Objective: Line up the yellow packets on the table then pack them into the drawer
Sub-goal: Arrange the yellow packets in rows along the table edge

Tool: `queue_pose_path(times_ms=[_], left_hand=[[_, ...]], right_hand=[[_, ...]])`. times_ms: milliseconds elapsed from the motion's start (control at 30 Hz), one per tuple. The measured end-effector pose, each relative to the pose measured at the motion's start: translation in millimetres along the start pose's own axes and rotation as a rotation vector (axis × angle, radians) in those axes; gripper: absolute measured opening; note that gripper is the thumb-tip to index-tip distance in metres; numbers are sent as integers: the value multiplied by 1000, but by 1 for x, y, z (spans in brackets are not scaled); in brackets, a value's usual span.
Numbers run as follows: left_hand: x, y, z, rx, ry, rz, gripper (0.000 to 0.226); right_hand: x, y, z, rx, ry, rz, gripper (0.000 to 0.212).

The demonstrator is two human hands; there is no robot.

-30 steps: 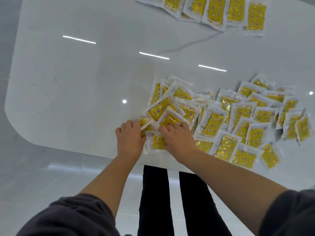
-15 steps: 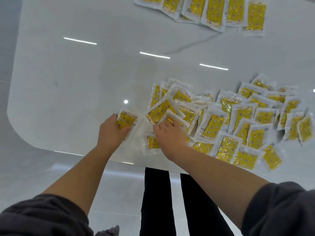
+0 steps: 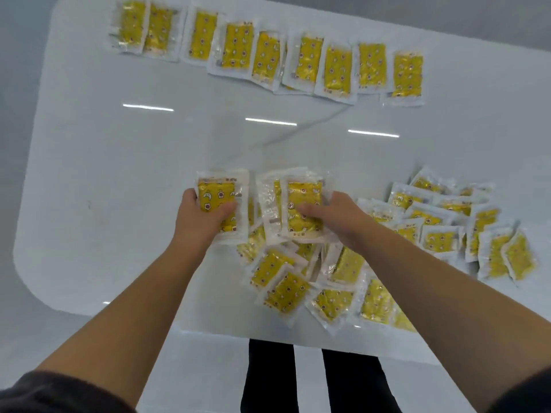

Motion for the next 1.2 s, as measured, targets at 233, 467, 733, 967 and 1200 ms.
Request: queue_pose_path(times_ms=[233, 467, 733, 967, 1200], left_hand=[[35, 106, -85, -4, 55, 126, 40], [93, 207, -174, 21, 207, 89, 42], [142, 263, -217, 334, 292, -124, 38], [154, 251, -228, 399, 282, -242, 43], [165, 232, -221, 556, 217, -337, 46]], right_hand=[[46, -117, 63, 280, -103, -170, 17], [101, -214, 118, 246, -210, -342, 16], [140, -258, 135, -22, -265, -487, 13], [141, -300, 127, -99, -287, -540, 41], [148, -324, 102, -484, -216, -685, 53]])
Point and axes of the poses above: each hand's wrist, its own x-axis towards the middle knuckle, its own y-axis out of the palm, z = x × y, the point moved 2 cm from there along x, towards the middle knuckle
